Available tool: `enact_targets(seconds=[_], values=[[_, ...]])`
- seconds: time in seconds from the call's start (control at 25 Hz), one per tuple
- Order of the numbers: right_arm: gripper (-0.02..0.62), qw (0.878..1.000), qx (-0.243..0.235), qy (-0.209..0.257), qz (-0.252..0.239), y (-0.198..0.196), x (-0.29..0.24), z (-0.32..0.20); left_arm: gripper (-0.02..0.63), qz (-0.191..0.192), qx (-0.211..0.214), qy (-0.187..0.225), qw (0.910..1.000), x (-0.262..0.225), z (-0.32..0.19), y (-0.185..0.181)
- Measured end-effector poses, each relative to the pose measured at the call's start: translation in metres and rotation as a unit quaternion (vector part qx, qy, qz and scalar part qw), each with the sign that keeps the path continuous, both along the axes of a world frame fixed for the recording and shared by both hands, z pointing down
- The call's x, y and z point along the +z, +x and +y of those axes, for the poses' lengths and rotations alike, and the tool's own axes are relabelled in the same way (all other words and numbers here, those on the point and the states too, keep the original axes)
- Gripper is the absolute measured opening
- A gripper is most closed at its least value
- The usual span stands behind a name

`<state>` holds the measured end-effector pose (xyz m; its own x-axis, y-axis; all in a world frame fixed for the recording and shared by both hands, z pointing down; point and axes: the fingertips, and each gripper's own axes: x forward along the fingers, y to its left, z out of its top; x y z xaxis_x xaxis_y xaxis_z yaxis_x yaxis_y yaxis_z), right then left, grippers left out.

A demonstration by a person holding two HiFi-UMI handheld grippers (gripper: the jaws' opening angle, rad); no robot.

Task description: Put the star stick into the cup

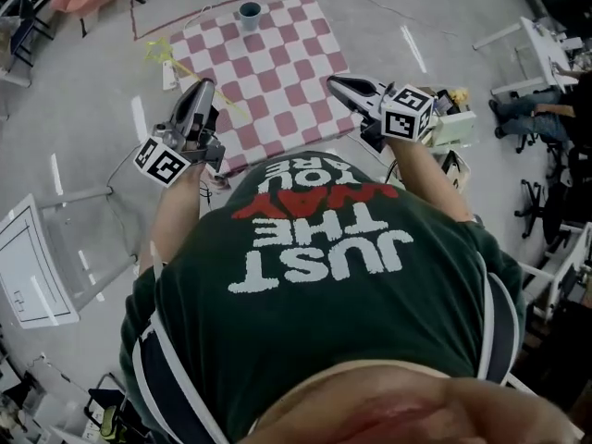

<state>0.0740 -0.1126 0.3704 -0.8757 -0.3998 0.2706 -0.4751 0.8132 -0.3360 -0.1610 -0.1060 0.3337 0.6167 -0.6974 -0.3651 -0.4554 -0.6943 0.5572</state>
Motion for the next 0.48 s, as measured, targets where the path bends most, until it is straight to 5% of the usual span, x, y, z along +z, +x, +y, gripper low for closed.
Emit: enact_targets(seconds=[0.48], values=[[0.035,0.999,0.005,-0.021,0.027,-0.077,0.012,-0.071,0.011,0.016,-0.013,-0.019,0.9996,0.023,-0.059,-0.093]])
